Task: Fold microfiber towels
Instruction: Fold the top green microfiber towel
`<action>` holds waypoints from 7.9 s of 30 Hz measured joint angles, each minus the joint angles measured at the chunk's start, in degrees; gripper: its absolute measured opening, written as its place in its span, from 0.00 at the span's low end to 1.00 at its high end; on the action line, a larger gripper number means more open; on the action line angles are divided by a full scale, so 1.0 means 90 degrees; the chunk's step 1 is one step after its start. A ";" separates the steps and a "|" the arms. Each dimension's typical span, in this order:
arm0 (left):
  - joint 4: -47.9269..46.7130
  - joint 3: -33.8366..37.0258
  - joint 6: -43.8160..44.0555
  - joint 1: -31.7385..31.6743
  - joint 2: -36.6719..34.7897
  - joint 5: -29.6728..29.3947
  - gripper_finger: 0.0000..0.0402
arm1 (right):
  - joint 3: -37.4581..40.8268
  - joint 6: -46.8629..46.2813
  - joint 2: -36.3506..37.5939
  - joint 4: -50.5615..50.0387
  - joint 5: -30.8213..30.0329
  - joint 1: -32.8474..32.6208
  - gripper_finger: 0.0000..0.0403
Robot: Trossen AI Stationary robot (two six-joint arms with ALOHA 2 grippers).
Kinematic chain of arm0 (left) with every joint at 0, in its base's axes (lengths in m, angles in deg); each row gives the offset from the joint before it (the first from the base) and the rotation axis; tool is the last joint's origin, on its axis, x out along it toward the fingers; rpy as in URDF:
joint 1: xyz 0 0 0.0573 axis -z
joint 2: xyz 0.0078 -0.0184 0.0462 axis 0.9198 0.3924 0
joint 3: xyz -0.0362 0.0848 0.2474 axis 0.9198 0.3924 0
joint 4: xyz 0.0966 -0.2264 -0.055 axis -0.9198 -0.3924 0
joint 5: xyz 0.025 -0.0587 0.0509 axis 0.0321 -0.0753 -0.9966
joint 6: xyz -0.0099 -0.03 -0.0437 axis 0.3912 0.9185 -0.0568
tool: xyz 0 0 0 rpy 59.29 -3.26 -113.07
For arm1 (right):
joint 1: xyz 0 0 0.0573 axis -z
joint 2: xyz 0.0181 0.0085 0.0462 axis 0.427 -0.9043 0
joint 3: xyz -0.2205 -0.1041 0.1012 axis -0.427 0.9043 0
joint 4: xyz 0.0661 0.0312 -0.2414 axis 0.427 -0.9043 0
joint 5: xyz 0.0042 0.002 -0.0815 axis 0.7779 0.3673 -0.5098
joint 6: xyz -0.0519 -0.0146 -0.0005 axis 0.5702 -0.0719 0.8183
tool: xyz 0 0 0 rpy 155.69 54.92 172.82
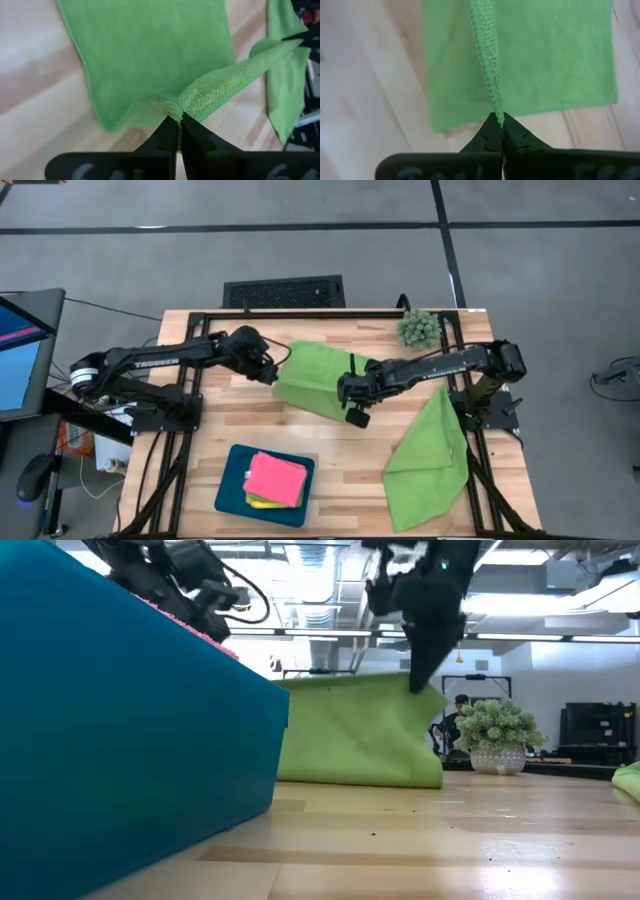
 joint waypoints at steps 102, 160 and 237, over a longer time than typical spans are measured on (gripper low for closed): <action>0.1109 -0.0440 -0.1529 -0.1076 0.1599 -0.0379 0.17 | 0.2196 0.3491 -0.0090 0.2648 0.0302 0.1381 0.39; 0.1376 -0.0318 -0.3793 0.0943 0.1599 -0.0974 0.17 | 0.3216 0.3097 0.0888 0.3491 0.0549 0.1291 0.47; 0.1393 -0.0311 -0.3353 0.0847 0.1599 -0.1187 0.16 | 0.2978 0.3964 0.0018 0.3869 0.1005 0.1674 0.21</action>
